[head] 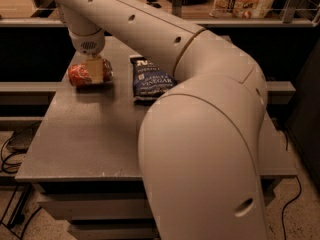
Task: Place coke can upright
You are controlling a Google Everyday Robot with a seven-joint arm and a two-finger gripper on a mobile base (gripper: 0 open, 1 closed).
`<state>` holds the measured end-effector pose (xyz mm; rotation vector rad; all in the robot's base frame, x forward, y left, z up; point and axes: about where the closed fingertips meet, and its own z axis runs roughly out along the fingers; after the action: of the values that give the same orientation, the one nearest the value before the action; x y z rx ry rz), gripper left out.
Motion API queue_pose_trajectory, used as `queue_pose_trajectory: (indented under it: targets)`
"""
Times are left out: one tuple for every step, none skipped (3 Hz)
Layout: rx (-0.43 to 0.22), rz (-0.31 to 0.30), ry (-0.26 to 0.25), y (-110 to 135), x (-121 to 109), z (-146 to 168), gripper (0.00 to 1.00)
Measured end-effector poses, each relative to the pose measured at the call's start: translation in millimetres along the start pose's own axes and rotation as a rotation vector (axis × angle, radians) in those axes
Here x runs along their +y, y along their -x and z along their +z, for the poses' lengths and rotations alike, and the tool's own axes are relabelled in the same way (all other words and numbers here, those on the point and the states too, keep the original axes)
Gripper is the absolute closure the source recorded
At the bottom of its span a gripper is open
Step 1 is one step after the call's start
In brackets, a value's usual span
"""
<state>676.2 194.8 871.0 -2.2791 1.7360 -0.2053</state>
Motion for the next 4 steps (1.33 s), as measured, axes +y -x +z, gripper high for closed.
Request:
queue_pose_trajectory:
  targets:
    - [-0.101,0.027,-0.012,2,3,-9,1.00]
    - [-0.241,0.058,-0.063,-2,7,-29,1.00]
    - [-0.403,0.075,-0.140,-7,13,-55,1.00]
    - [-0.517,0.098,-0.233,-14,20,-84,1.00]
